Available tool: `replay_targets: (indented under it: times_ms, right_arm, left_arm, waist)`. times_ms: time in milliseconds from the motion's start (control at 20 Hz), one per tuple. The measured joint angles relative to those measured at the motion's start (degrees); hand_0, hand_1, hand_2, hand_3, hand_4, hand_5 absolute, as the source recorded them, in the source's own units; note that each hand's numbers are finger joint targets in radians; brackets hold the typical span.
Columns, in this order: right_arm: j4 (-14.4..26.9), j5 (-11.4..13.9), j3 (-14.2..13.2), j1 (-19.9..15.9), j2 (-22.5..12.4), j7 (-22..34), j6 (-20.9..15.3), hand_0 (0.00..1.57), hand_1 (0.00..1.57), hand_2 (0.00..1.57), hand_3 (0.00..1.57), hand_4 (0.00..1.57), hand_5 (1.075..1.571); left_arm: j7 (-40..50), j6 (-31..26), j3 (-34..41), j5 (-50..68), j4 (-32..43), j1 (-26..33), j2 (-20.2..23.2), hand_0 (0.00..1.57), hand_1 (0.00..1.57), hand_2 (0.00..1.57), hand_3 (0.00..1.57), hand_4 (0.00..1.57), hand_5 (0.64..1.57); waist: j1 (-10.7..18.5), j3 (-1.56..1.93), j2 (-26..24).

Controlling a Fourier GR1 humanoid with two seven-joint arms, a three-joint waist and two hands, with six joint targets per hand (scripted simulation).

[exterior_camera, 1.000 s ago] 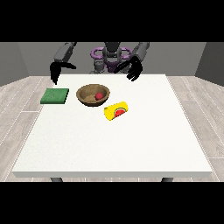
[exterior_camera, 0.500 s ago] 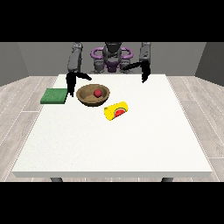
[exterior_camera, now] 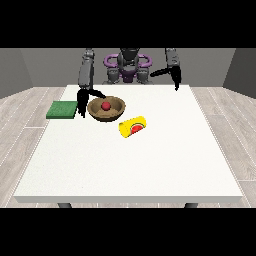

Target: Pick the cup and pour the ball into the bowl, then pick the bowl and place it on the pad

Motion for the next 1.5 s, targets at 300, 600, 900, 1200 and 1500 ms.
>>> replay_targets:
  times_ms: [300,600,900,1200,1500]
  right_arm:
    - [6.7,-0.1,-0.1,-3.5,-0.8,-4.0,0.4,0.00,0.00,0.00,0.00,0.06,1.562]
    - [9.7,-0.9,-1.8,-3.8,-1.0,-5.3,-3.7,1.57,1.57,1.57,0.48,0.79,1.491]
    - [10.0,7.8,2.2,-1.7,-5.3,-3.8,-16.9,1.57,1.57,1.57,1.49,0.93,1.563]
    - [11.4,14.3,7.2,-2.9,-6.1,8.8,-25.5,1.57,1.57,1.57,0.95,0.87,1.567]
    - [10.7,18.2,12.3,-7.2,-6.0,25.5,-25.7,1.57,1.57,1.57,0.87,0.80,1.564]
  left_arm:
    - [2.0,-0.6,1.2,-0.1,-3.2,-1.0,0.5,0.00,0.00,0.00,0.00,0.00,1.565]
    - [2.8,-2.2,1.4,0.3,-6.2,-1.0,1.4,0.00,0.00,0.00,0.00,0.34,1.570]
    - [3.2,-3.4,0.0,0.5,-7.3,-2.0,0.8,0.00,0.00,0.00,0.00,0.71,1.515]
    - [2.3,-4.8,1.5,2.1,-3.5,-0.6,1.1,0.00,0.00,0.00,0.00,0.96,1.422]
    - [0.9,-5.5,5.9,4.1,3.5,3.2,2.7,0.00,0.00,0.00,0.00,1.00,1.407]
  waist:
    - [-0.2,0.02,2.2]
    - [1.2,-1.08,2.6]
    - [4.9,-2.34,2.8]
    - [4.8,-1.34,-1.5]
    - [-1.3,-0.38,-9.6]
